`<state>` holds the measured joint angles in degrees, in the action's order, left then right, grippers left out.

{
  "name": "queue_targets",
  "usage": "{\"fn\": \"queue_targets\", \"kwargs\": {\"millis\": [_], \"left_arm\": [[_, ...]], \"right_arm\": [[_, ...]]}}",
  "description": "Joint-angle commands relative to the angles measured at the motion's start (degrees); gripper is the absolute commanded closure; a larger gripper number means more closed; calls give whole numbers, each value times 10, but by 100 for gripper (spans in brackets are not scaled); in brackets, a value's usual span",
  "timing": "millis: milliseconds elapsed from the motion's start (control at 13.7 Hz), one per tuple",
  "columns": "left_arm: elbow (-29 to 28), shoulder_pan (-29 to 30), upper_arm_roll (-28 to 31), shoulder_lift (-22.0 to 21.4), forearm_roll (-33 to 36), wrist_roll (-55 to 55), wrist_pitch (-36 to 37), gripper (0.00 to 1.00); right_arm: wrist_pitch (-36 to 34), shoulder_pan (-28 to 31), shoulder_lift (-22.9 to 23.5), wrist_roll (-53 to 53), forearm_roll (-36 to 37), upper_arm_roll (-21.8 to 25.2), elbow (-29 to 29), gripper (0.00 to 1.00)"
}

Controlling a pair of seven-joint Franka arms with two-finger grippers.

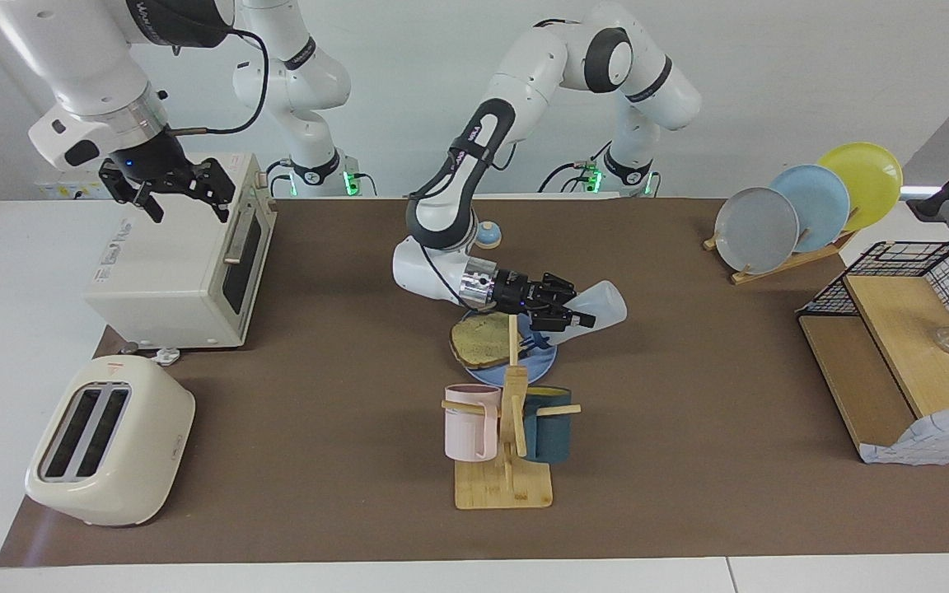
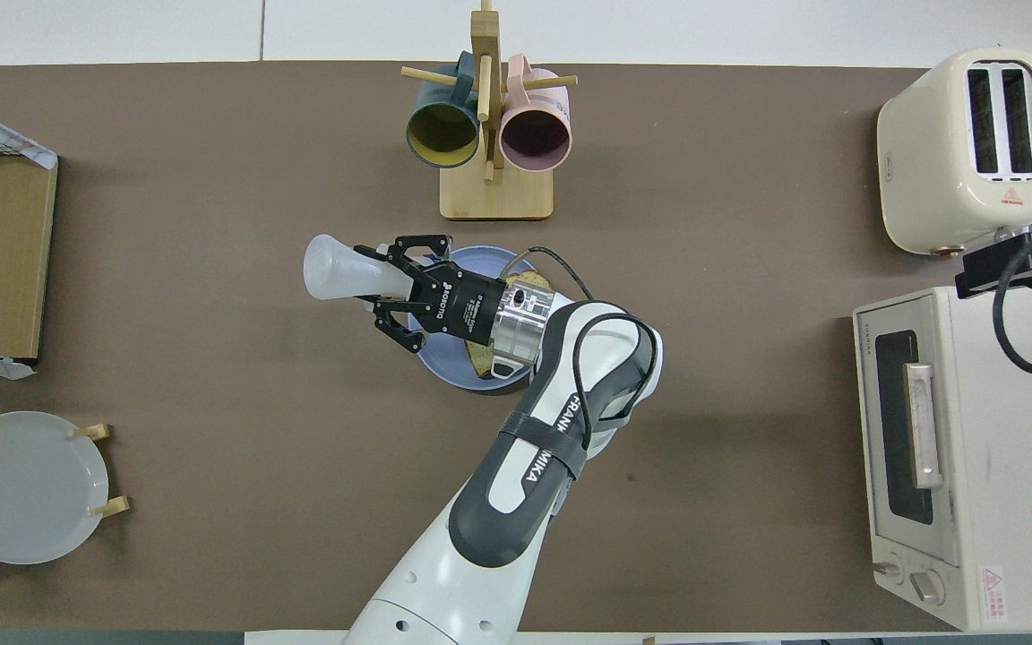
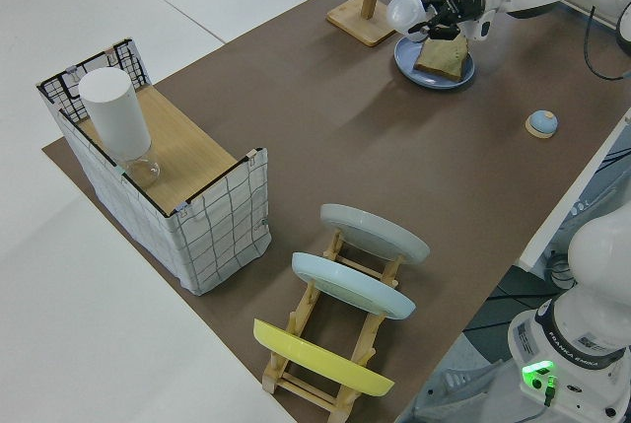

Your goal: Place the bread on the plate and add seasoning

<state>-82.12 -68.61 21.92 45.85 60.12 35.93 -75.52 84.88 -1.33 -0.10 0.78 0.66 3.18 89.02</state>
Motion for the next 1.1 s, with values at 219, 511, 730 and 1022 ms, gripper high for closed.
{"fn": "queue_targets", "kwargs": {"millis": [219,511,730,1022], "left_arm": [[-37,-28,8,-5,6,1,10,100],[-37,10,9,-3,27,1,-15,100],[-37,9,9,-3,28,1,-13,100],[-36,-37,8,-6,4,2,6,100]], "right_arm": [[12,2,-3,13,1,-3,8,0],[12,2,-4,13,1,-3,8,0],[11,3,-4,14,1,-3,8,0],[9,3,-4,14,1,-3,9,0]]}}
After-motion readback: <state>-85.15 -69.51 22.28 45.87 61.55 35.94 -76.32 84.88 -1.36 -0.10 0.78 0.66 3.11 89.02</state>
